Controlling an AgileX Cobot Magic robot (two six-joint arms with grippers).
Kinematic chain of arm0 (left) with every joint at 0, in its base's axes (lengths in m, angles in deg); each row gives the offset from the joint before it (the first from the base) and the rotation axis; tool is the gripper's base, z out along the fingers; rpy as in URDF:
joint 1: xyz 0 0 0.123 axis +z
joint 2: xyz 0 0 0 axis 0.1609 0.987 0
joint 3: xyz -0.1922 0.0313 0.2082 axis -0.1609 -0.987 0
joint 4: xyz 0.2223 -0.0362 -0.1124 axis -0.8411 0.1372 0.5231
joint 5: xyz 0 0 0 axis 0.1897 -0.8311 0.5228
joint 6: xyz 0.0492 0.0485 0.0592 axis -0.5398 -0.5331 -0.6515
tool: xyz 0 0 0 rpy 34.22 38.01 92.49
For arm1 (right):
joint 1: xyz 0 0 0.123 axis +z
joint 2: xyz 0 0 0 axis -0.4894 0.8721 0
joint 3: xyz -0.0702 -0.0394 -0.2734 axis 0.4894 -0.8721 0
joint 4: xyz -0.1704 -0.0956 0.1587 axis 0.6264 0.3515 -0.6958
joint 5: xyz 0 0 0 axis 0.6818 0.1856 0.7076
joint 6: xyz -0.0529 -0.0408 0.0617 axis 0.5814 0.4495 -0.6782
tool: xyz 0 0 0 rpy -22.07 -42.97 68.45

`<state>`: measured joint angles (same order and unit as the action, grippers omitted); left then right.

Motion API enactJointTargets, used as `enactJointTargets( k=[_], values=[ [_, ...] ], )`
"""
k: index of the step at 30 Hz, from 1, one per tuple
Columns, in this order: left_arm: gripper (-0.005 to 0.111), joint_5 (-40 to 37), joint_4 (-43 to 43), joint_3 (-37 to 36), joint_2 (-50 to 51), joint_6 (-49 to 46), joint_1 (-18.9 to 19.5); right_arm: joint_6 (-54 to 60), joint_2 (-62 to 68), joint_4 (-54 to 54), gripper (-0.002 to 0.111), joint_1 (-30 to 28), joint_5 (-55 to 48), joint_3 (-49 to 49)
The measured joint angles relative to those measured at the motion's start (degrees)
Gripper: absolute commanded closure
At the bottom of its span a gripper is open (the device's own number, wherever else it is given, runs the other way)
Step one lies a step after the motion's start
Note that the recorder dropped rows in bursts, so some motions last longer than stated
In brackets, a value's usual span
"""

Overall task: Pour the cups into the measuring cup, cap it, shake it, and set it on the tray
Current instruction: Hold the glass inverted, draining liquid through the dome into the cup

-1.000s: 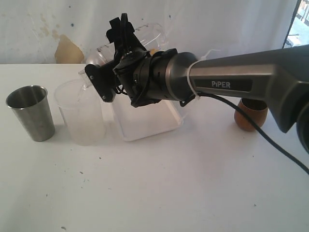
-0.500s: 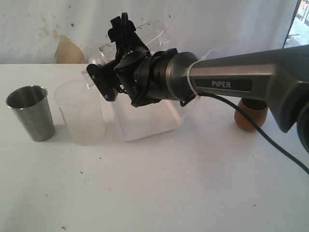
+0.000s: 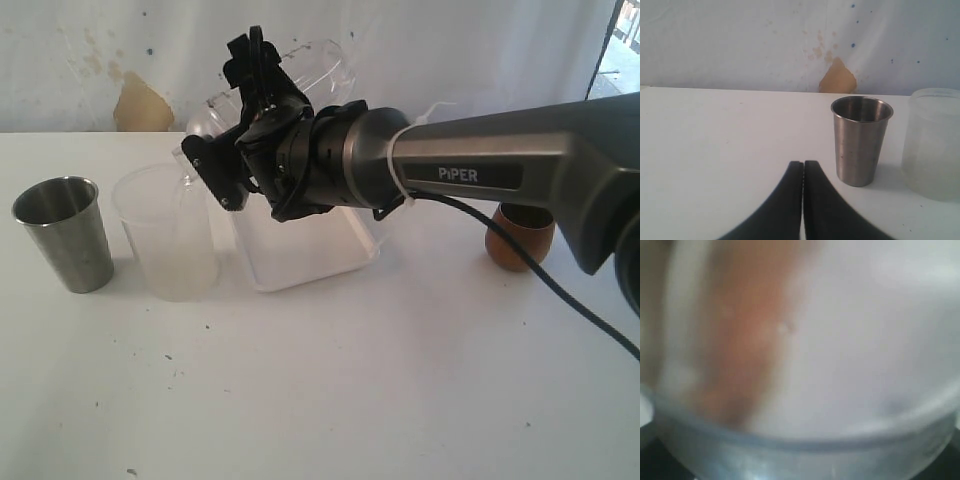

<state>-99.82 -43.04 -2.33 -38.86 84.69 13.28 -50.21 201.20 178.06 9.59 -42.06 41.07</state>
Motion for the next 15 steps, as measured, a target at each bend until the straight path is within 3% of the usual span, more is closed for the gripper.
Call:
enactJointTargets(
  k=[15],
  values=[
    [0.106, 0.0, 0.0, 0.0, 0.0, 0.0, 0.0, 6.3, 0.0, 0.6, 0.108, 0.0, -1.0, 0.0]
  ],
)
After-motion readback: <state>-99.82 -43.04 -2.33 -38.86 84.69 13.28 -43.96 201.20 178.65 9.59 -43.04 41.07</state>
